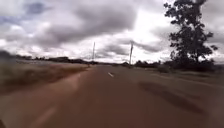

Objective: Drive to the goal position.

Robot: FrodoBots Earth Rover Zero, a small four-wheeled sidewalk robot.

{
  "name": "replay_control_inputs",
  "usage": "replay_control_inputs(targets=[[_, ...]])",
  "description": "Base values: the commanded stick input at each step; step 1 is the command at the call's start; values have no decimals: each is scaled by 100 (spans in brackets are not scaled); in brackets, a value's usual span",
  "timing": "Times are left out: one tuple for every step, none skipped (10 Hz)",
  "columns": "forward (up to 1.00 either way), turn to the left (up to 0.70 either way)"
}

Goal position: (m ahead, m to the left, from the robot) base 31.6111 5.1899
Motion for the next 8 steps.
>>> replay_control_inputs(targets=[[100, 4], [100, 4], [100, 4], [100, 4], [100, 4], [100, 4], [100, 4], [100, 4]])
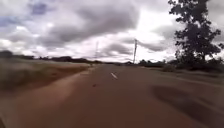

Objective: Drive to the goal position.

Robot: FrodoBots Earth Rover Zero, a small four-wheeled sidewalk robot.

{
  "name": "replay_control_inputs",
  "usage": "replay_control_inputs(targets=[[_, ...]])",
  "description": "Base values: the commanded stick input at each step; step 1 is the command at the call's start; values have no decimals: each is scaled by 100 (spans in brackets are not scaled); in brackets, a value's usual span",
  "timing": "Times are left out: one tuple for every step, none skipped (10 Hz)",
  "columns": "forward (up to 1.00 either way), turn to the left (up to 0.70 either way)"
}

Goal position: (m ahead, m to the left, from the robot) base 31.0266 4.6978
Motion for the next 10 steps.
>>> replay_control_inputs(targets=[[100, 4], [100, 4], [100, 4], [100, 4], [100, 4], [100, 4], [100, 4], [100, 4], [100, 4], [100, 4]])
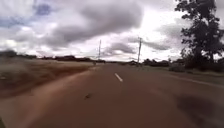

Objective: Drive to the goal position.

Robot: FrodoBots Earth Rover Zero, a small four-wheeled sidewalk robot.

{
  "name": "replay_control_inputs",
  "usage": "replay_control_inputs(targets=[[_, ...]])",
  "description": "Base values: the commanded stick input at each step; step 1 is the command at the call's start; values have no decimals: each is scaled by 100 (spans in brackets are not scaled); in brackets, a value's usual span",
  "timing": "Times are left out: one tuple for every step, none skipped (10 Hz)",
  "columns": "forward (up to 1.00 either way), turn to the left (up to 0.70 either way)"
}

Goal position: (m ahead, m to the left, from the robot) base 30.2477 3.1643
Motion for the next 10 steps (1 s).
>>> replay_control_inputs(targets=[[100, 4], [100, 4], [100, 4], [100, 4], [100, 4], [100, 4], [100, 4], [100, 4], [100, 4], [100, 4]])
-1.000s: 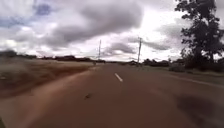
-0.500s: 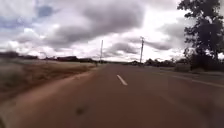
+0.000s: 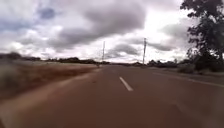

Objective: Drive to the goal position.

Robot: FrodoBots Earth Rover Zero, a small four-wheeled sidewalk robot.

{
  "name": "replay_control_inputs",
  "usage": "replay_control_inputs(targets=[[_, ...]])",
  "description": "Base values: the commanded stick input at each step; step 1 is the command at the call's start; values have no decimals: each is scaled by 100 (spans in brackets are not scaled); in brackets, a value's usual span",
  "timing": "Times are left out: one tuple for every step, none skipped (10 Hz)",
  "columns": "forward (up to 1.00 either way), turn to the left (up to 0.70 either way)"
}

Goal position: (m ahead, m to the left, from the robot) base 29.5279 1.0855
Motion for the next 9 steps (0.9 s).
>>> replay_control_inputs(targets=[[100, 4], [100, 4], [100, 4], [100, 4], [100, 4], [100, 4], [100, 4], [100, 4], [100, 4]])
